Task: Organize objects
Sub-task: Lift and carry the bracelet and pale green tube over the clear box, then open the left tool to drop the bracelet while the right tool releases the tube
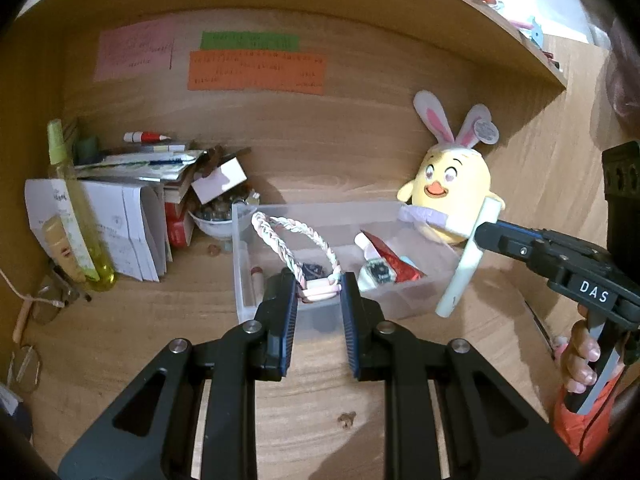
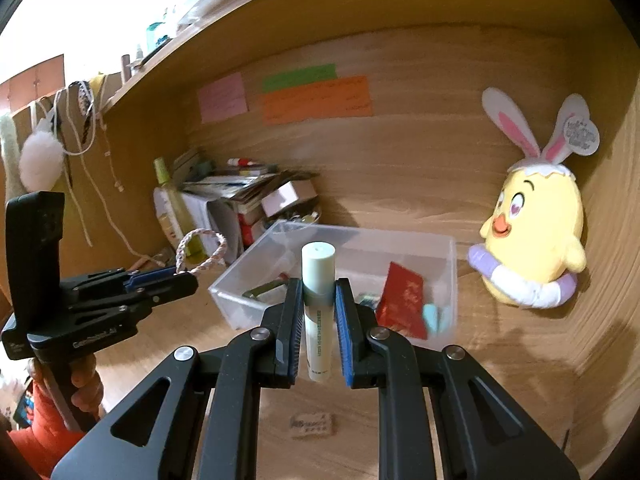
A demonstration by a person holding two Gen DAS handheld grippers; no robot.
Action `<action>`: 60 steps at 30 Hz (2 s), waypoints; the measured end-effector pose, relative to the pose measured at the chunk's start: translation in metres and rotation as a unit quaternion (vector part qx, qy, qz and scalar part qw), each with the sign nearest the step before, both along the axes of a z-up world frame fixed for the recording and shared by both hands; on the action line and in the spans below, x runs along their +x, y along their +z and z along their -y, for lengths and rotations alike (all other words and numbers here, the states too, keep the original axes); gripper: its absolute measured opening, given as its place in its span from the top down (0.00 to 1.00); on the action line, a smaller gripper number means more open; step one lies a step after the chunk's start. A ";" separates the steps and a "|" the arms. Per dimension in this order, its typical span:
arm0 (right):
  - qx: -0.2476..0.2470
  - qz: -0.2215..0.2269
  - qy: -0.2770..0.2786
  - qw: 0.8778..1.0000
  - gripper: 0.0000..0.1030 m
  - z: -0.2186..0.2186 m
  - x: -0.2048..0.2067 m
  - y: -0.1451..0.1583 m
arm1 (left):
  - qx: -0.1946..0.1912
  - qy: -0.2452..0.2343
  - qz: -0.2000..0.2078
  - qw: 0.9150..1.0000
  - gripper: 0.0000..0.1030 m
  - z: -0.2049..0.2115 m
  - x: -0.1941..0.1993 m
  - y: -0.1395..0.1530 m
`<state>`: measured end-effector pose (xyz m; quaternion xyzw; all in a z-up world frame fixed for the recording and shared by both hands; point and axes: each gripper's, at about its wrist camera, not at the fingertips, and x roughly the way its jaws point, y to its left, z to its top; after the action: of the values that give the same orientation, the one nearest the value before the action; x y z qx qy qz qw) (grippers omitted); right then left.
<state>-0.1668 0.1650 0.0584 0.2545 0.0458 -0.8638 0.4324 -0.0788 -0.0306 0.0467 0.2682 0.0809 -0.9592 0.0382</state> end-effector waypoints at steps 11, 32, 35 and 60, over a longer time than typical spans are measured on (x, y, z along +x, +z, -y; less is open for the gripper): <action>0.016 -0.016 -0.048 0.999 0.86 0.004 -0.035 0.011 | -0.007 0.001 0.016 1.000 0.79 0.004 -0.038 -0.005; 0.126 -0.056 -0.085 0.987 0.85 0.055 -0.054 -0.030 | 0.016 -0.009 0.084 0.996 0.79 0.021 -0.089 -0.045; 0.131 -0.056 -0.074 0.987 0.83 0.064 -0.051 -0.033 | 0.015 -0.010 0.091 0.996 0.79 0.020 -0.092 -0.049; 0.139 -0.003 -0.020 0.990 0.53 0.080 -0.041 -0.049 | -0.016 -0.011 0.039 0.999 0.27 0.004 -0.052 -0.011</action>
<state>-0.2074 0.0847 0.0097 0.3107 0.1611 -0.8583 0.3753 -0.1307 -0.0348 0.0357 0.3053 0.0616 -0.9496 0.0350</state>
